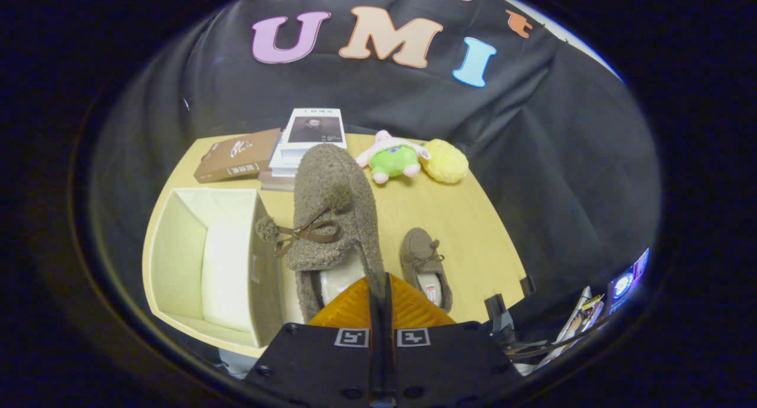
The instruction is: Open the storage box then place both shoes into the box .Put the left shoe in first, then the right shoe, with the right side of both shoes facing outward in a uniform manner.
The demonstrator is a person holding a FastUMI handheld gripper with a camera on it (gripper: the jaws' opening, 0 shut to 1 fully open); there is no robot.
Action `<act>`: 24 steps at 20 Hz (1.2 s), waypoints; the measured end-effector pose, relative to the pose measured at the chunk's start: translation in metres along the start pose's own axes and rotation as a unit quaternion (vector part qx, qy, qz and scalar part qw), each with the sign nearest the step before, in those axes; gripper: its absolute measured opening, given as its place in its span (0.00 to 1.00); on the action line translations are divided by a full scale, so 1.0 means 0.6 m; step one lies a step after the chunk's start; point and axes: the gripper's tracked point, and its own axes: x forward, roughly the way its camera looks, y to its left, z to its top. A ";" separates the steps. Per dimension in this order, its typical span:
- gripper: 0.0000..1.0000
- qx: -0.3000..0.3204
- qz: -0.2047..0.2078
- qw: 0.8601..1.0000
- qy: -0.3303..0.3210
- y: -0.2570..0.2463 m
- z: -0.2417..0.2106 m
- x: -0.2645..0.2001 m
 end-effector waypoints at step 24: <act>0.04 -0.047 0.054 0.988 0.134 0.376 -0.068 0.027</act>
